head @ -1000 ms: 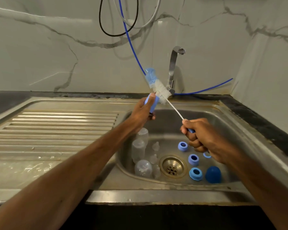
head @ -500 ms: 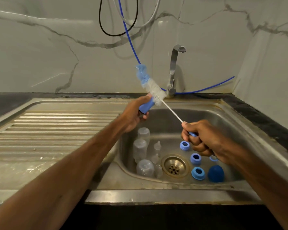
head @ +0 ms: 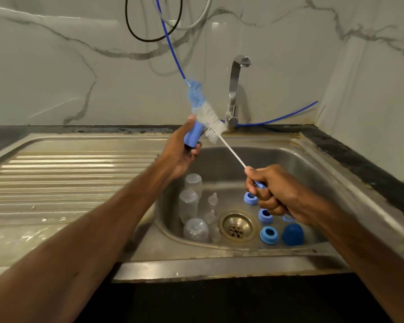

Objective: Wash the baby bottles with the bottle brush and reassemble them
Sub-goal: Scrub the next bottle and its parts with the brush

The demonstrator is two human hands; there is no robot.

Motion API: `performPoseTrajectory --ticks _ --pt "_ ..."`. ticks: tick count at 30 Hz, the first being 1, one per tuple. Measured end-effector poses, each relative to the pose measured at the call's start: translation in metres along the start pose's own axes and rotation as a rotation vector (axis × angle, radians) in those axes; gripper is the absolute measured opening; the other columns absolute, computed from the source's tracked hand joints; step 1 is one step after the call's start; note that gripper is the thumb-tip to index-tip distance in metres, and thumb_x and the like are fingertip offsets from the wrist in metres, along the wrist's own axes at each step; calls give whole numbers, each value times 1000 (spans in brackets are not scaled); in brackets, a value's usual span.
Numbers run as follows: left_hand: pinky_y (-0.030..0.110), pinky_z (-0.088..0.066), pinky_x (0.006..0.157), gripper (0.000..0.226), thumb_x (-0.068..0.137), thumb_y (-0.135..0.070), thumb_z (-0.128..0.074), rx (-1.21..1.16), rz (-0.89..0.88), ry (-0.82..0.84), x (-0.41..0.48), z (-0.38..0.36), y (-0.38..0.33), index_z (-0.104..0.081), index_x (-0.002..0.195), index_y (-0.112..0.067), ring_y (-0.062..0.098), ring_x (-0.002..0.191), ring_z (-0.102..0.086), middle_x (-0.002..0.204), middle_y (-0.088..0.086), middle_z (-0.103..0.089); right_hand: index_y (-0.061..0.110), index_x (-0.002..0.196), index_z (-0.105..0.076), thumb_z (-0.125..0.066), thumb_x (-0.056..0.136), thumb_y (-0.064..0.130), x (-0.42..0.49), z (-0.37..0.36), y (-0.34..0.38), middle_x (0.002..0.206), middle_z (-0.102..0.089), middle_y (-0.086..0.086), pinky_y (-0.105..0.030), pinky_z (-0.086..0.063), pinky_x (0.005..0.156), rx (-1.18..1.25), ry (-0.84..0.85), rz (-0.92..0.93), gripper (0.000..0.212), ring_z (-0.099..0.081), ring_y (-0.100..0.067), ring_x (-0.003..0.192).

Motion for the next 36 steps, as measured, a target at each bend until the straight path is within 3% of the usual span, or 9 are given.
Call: performPoseTrajectory --ticks 4,9,13,18,22,26,31,34,36 --pt "19 -39 51 52 88 -51 -73 210 18 30 -2 -6 12 -68 121 -10 9 60 -48 103 7 -68 12 68 -49 -37 109 37 3 6 3 53 -26 1 -18 -16 37 0 -69 -1 49 -18 -10 40" --pt "18 -34 46 39 90 -47 -72 77 4 -31 -3 -8 7 -69 112 -15 8 55 -42 83 -2 -73 15 62 -46 -37 108 39 -3 3 0 53 -23 1 -20 -11 41 73 16 -21 53 -15 -10 42" --pt "16 -33 43 40 93 -46 -69 164 33 75 -9 -19 17 -68 115 -13 8 56 -43 97 3 -72 15 64 -45 -37 108 39 2 6 2 50 -22 4 -16 -14 36 92 -19 -29 51 -15 -8 39" --pt "18 -34 44 42 87 -44 -76 -6 4 -65 -3 -11 8 -69 115 -14 10 56 -41 93 1 -69 15 63 -46 -37 108 40 1 2 -4 52 -23 2 -19 -13 40 83 19 -15 52 -15 -10 41" --pt "16 -32 41 44 90 -46 -71 133 34 13 -6 -17 14 -67 119 -13 8 54 -42 99 2 -74 15 64 -45 -36 109 40 6 1 3 51 -23 3 -18 -15 39 87 6 2 52 -16 -10 41" --pt "17 -33 41 37 88 -41 -75 -30 -45 -67 -2 -8 -6 -69 112 -13 9 53 -41 90 1 -69 16 64 -46 -36 108 40 4 -2 -3 57 -23 -1 -23 -11 44 103 41 7 51 -15 -11 45" --pt "17 -35 44 50 85 -49 -76 221 34 32 -8 -21 11 -69 114 -8 9 55 -43 84 2 -69 15 64 -46 -36 109 39 8 2 1 52 -23 1 -19 -14 40 94 -9 22 52 -17 -10 41" --pt "17 -35 41 43 86 -45 -76 27 -17 -36 -2 -16 -2 -69 113 -11 8 54 -43 88 3 -68 15 65 -46 -37 108 41 6 -2 -10 57 -24 -2 -20 -11 40 125 23 -8 51 -16 -9 42" --pt "18 -38 44 50 85 -51 -76 25 -12 -51 0 -9 0 -69 114 -12 9 56 -45 88 3 -69 16 64 -47 -37 108 40 5 2 -12 58 -25 -2 -19 -13 40 114 21 -10 51 -16 -9 41"
Point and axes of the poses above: each hand's wrist, its own x-axis towards the middle knuckle, its own z-axis out of the back of the hand, y = z × x, the point moved 7 cm from there along x, towards the middle knuckle
